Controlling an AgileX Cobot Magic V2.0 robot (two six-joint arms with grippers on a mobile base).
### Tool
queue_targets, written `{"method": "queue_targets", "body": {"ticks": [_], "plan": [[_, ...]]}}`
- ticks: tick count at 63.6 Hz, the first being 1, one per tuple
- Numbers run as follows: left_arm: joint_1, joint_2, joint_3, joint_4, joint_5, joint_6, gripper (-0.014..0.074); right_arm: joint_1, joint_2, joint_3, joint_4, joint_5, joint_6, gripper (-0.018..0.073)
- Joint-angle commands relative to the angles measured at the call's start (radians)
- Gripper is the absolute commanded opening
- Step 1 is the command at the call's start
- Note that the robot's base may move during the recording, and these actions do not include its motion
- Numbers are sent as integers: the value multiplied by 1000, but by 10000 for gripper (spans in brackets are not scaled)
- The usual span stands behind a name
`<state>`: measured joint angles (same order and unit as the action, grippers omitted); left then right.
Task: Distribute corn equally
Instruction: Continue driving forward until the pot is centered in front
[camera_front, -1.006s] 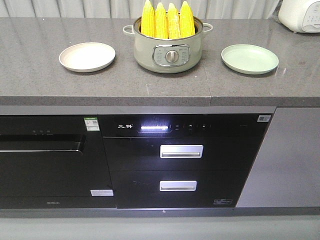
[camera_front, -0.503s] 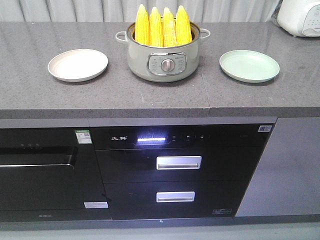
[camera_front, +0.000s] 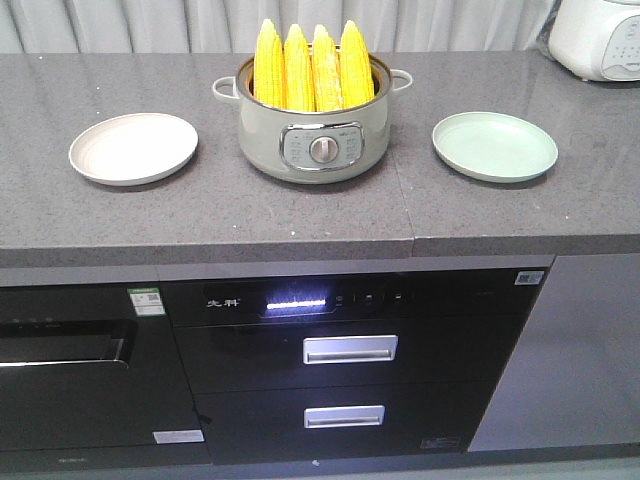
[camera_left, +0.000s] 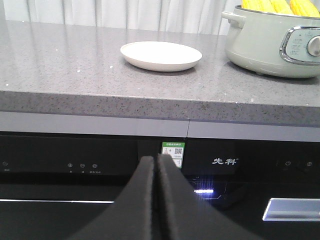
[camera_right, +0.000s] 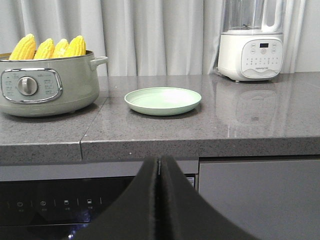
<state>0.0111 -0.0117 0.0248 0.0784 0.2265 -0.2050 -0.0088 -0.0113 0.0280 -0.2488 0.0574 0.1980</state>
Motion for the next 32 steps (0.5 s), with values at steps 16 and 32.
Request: {"method": "queue_targets", "body": {"ticks": [16, 32], "plan": [[-6, -13, -23, 0, -70, -3, -6, -1, -8, 18, -10, -72, -5, -2], [-6, -13, -23, 0, -70, -3, -6, -1, -8, 18, -10, -72, -5, -2]]}}
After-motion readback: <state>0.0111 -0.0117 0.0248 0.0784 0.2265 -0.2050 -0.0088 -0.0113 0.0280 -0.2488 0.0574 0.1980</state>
